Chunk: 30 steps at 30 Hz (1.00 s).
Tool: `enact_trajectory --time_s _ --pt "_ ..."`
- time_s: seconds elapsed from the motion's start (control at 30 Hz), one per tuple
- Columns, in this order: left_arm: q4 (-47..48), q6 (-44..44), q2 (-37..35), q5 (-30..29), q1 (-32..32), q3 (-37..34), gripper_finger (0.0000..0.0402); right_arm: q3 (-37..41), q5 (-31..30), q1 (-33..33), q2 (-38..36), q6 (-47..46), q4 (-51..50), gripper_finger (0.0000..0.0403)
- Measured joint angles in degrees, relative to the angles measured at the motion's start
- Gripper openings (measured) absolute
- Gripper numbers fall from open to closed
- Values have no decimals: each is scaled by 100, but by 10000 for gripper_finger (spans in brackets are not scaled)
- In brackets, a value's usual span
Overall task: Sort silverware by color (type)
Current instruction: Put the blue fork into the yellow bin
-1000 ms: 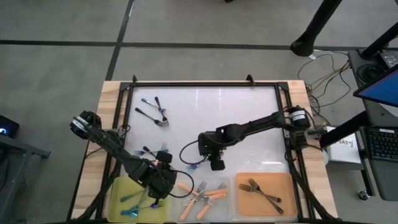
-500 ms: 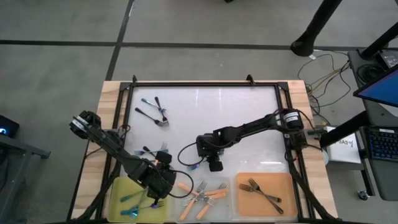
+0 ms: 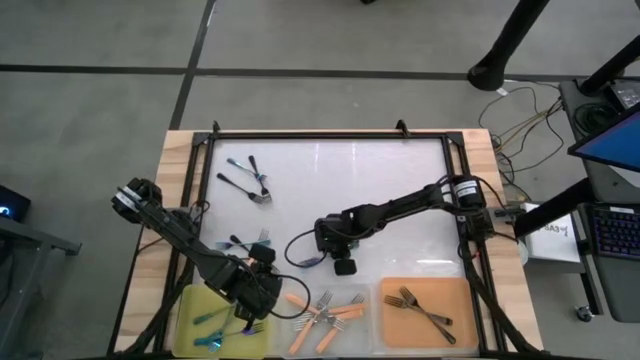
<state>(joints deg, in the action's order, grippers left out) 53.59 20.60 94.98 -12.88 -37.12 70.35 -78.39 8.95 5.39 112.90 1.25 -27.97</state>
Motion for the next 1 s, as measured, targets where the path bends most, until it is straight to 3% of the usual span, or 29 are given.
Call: enact_trajectory --time_s 0.2,0.47,0.73,1.0 --pt "-1 71 0 0 0 0 116 0 -161 -7 26 -26 -9 16" --pt "-4 191 -31 -5 0 0 116 30 -316 -121 -208 -78 -175 13" --pt "33 33 -143 -370 17 -1 116 18 -890 -318 -1052 -71 -248 13" --pt "81 -668 -919 -844 192 -502 116 16 -1661 -344 -1722 -367 -346 13"
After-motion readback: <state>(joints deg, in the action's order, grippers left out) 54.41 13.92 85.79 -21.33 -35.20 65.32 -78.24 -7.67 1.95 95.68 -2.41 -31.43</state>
